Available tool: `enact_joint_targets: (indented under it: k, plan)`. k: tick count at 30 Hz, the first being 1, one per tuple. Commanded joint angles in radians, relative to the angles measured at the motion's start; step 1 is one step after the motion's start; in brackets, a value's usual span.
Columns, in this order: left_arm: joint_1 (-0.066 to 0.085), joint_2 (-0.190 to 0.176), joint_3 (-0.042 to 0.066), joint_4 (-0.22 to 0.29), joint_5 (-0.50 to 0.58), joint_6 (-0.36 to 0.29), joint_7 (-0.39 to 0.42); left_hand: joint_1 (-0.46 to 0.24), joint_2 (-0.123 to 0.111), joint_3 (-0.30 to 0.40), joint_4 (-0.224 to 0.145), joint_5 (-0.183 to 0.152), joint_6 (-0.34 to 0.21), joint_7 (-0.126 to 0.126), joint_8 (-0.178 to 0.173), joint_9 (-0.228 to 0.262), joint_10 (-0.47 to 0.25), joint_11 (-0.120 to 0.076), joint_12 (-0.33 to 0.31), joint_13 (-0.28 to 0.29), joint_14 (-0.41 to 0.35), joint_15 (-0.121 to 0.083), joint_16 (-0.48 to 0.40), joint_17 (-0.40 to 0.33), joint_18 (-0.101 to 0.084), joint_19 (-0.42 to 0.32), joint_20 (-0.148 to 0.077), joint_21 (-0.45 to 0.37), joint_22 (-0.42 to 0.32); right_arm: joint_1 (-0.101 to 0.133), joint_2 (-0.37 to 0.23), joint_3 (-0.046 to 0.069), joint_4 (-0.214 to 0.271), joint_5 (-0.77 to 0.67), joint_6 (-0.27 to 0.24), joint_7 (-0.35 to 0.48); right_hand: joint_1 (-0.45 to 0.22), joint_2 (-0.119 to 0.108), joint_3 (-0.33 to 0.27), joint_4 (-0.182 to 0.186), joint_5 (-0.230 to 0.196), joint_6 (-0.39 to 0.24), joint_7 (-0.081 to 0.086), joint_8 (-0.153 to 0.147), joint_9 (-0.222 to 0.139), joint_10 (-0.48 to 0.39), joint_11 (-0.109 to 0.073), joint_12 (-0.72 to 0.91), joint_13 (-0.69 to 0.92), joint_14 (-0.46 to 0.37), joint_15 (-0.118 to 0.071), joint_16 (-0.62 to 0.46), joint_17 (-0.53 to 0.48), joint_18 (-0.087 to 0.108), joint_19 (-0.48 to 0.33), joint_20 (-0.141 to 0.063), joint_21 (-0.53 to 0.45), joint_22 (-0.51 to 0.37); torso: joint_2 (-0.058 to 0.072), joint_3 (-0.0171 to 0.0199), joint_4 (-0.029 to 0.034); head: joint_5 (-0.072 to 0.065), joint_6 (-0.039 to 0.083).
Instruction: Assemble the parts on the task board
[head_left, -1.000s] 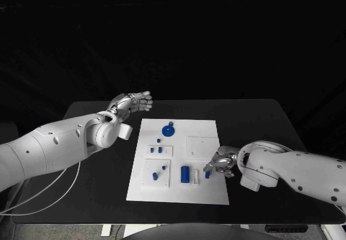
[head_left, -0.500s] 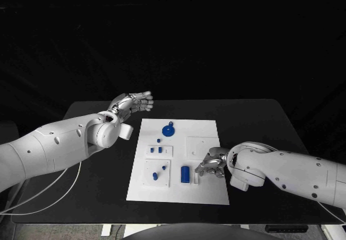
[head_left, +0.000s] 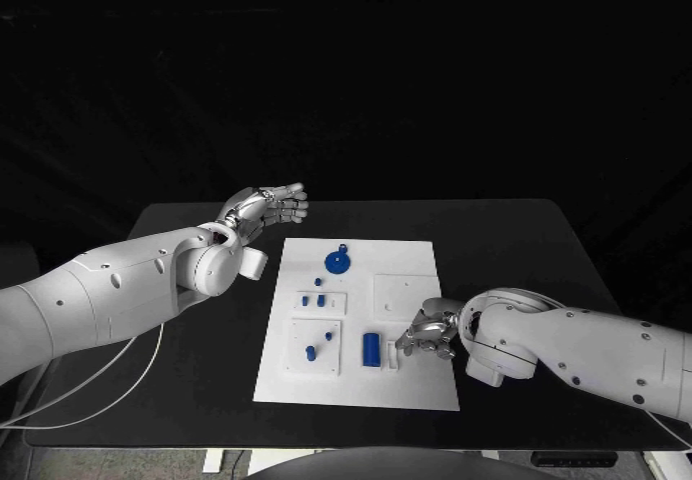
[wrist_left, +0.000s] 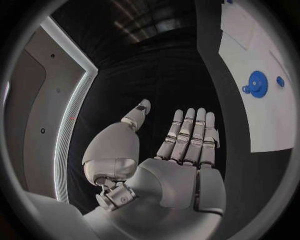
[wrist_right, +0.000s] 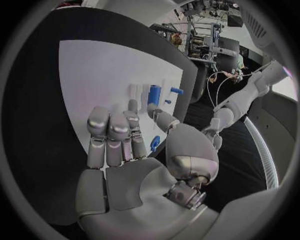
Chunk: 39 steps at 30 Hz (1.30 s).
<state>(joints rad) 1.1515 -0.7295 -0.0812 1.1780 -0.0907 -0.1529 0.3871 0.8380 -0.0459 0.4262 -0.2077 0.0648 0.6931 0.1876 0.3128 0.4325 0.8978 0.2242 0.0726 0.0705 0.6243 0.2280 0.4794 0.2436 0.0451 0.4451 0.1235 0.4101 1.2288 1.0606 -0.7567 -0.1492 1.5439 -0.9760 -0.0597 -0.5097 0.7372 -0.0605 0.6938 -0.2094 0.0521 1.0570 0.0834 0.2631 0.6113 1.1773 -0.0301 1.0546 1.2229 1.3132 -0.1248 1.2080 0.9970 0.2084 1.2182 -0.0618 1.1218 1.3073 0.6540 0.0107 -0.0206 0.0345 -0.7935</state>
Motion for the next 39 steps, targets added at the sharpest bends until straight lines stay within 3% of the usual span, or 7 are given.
enact_joint_targets:
  k: [1,9,14,22,24,26,39]
  plan:
    - [0.001,0.001,0.000,0.002,0.003,0.014,0.007,-0.002,-0.003,0.001,0.007,-0.005,-0.009,0.032,-0.004,-0.001,-0.005,-0.002,-0.005,-0.001,-0.006,-0.002,-0.005,0.002,0.014,0.006,0.001,-0.006,0.001,-0.001,-0.024,0.000,0.024,-0.018,-0.014,0.020,-0.011,0.000,-0.007,-0.001,-0.003,0.005,-0.002,0.005,0.002,0.007,0.001,0.000,-0.001,0.002,-0.008,-0.003,0.000,0.053,-0.001,-0.003,0.005,0.014,0.000,0.0011,-0.0001,-0.001,0.003]
    - [0.001,0.001,0.000,0.002,0.003,0.018,0.006,-0.002,-0.003,0.001,0.007,-0.006,-0.009,0.032,-0.004,-0.001,-0.005,-0.002,-0.005,-0.001,-0.006,-0.002,-0.005,0.002,0.014,0.006,0.001,-0.006,0.002,0.015,-0.096,0.022,0.056,-0.043,-0.037,0.036,-0.027,-0.038,-0.040,-0.006,-0.003,-0.003,0.000,0.001,0.001,0.005,0.002,-0.001,0.000,0.001,-0.008,-0.003,-0.001,0.053,-0.002,-0.006,0.004,0.013,-0.001,-0.0003,-0.0008,-0.005,0.011]
    - [0.001,0.000,-0.001,0.002,0.003,0.018,0.006,-0.002,-0.004,0.001,0.007,-0.006,-0.009,0.032,-0.004,-0.001,-0.005,-0.002,-0.005,-0.001,-0.007,-0.002,-0.005,0.002,0.014,0.006,0.001,-0.007,0.002,0.028,-0.117,0.027,0.052,-0.087,-0.031,0.024,-0.025,-0.045,-0.047,-0.010,-0.003,-0.005,0.000,0.000,0.002,0.004,0.002,-0.002,0.001,0.000,-0.008,-0.003,-0.001,0.053,-0.002,-0.009,0.003,0.013,0.000,0.0000,-0.0002,-0.007,0.013]
    - [0.001,0.001,-0.001,0.004,0.003,0.019,0.005,-0.002,-0.004,0.001,0.007,-0.006,-0.009,0.032,-0.004,-0.001,-0.005,-0.002,-0.005,-0.001,-0.007,-0.002,-0.005,0.002,0.014,0.006,0.001,-0.007,0.002,0.031,-0.100,0.026,0.025,-0.207,0.042,-0.040,-0.042,-0.045,-0.062,-0.001,-0.003,-0.005,0.001,0.000,0.003,0.004,0.003,-0.002,0.001,0.000,-0.007,-0.004,-0.001,0.053,-0.002,-0.008,0.002,0.012,0.000,0.0000,-0.0002,-0.008,0.013]
    - [0.001,0.000,-0.001,0.005,0.002,0.019,0.005,-0.002,-0.004,0.001,0.007,-0.006,-0.009,0.032,-0.004,-0.001,-0.005,-0.002,-0.005,-0.001,-0.007,-0.002,-0.005,0.002,0.014,0.006,0.001,-0.007,0.002,0.031,-0.089,0.026,0.013,-0.249,0.044,-0.052,-0.108,-0.021,-0.102,0.035,-0.003,-0.007,0.001,-0.001,0.004,0.001,0.004,-0.003,0.001,-0.001,-0.005,-0.004,-0.001,0.052,-0.006,-0.006,-0.001,0.011,0.000,-0.0003,0.0003,-0.008,0.013]
    - [0.001,0.000,-0.001,0.004,-0.004,0.020,0.007,-0.002,-0.004,0.000,0.007,-0.006,-0.009,0.032,-0.004,-0.001,-0.005,-0.002,-0.005,-0.001,-0.007,-0.002,-0.005,0.002,0.014,0.006,0.001,-0.007,0.002,0.031,-0.077,0.023,0.002,-0.256,0.039,-0.055,-0.110,-0.004,-0.135,0.009,-0.004,-0.009,-0.002,0.000,0.007,0.000,0.001,0.000,0.006,-0.003,-0.008,-0.002,0.001,0.053,-0.013,-0.012,0.001,0.015,0.000,-0.0007,0.0009,-0.010,0.014]
    - [0.001,0.001,-0.001,0.004,-0.006,0.022,0.008,0.006,-0.008,0.001,0.001,-0.008,-0.009,0.031,-0.003,-0.001,-0.005,-0.002,-0.004,-0.001,-0.008,-0.002,-0.006,0.002,0.014,0.005,0.001,-0.009,0.003,0.016,-0.017,0.005,-0.041,-0.359,0.020,-0.065,-0.097,-0.022,-0.157,-0.025,-0.003,-0.011,-0.001,-0.002,0.009,-0.003,0.001,-0.001,0.008,-0.004,-0.009,-0.002,0.002,0.053,-0.017,-0.017,0.000,0.015,0.000,-0.0007,0.0014,-0.010,0.011]
